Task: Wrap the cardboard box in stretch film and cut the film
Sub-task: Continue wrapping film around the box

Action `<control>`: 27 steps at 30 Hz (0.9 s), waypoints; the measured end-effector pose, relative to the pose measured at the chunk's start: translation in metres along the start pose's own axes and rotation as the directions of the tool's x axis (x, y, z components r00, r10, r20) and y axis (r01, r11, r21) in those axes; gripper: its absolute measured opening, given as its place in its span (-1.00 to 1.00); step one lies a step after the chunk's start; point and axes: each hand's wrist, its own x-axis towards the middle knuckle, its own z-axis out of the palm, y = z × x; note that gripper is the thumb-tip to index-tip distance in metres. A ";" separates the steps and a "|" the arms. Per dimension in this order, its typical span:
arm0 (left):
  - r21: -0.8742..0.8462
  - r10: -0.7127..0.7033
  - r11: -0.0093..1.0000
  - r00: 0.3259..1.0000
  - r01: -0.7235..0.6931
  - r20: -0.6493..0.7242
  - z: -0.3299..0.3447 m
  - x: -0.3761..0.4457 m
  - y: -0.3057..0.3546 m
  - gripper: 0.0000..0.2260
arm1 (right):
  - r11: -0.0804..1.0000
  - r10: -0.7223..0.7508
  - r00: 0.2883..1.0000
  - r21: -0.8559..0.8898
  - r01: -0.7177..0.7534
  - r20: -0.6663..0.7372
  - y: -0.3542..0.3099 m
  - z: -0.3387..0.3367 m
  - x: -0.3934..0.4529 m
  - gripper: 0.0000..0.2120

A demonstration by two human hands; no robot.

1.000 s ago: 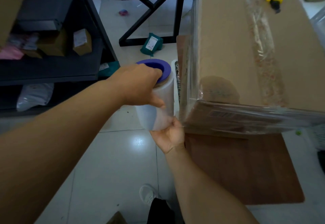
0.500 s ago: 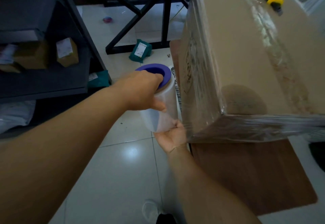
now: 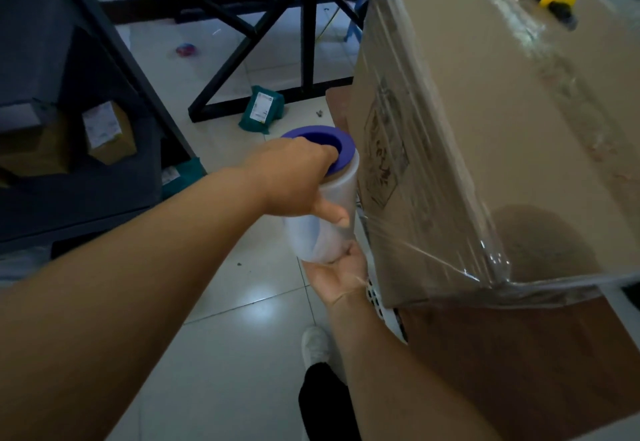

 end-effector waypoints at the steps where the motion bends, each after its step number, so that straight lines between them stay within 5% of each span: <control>1: 0.007 0.016 1.000 1.000 -0.016 0.003 -0.001 0.005 -0.005 -0.39 | 1.000 -0.014 1.000 -0.008 0.014 0.015 0.000 0.003 0.004 -0.51; 11: 0.053 0.198 0.978 0.979 -0.201 0.056 -0.012 0.044 -0.047 -0.31 | 0.992 -0.105 0.994 0.079 0.102 0.025 0.012 0.028 0.035 -0.62; 27: 0.139 0.384 0.901 0.905 -0.410 0.185 -0.028 0.077 -0.091 -0.44 | 0.916 -0.234 0.972 0.333 0.224 -0.010 0.037 0.060 0.069 -0.55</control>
